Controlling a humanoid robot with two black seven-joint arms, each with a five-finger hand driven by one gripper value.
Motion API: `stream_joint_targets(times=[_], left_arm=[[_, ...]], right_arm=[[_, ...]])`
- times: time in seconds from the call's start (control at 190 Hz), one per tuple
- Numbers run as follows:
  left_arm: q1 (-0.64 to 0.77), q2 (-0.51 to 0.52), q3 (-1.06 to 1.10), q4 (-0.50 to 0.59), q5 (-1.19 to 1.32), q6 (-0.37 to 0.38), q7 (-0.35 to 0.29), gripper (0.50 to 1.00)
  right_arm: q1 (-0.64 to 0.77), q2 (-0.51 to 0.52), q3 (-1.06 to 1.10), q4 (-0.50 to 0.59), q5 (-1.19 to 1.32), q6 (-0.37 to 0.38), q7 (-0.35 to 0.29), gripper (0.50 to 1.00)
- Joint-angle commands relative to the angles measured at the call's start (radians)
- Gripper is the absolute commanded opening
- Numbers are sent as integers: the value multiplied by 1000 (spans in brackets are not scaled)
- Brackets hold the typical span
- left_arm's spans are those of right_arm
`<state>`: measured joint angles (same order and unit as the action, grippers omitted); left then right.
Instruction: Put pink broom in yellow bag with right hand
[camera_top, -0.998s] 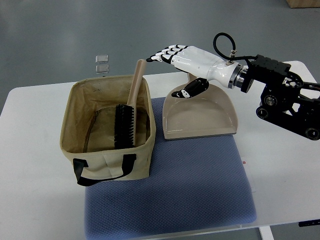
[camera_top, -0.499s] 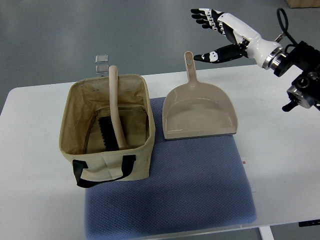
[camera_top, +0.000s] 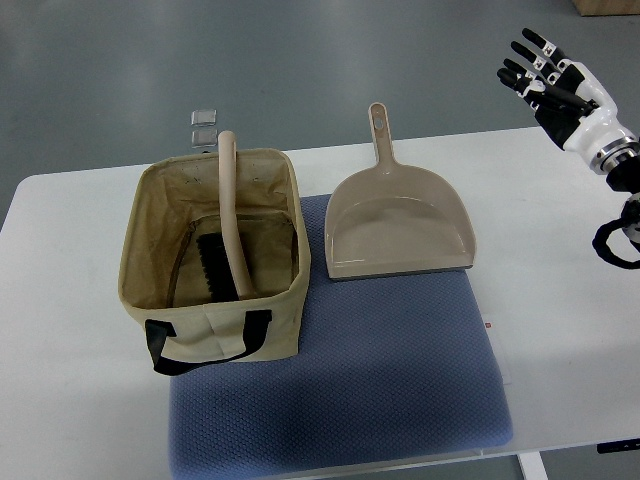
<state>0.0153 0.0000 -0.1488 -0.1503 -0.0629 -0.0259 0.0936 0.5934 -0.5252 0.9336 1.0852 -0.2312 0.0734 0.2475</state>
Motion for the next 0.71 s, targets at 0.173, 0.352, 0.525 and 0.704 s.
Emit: stream_joint_targets(times=[0.173, 0.352, 0.525, 0.704], left_arm=[[-1, 0, 0, 0, 0, 0, 0, 1000], [0, 0, 0, 0, 0, 0, 0, 1000], [0, 0, 0, 0, 0, 0, 0, 1000], [0, 0, 0, 0, 0, 0, 0, 1000]], right_arm=[[-98, 93, 82, -2, -2, -1, 9, 930], [-129, 131, 103, -2, -5, -4, 26, 930], [-152, 152, 100, -10, -7, -7, 26, 932], [-162, 154, 102, -16, -5, -7, 26, 932]])
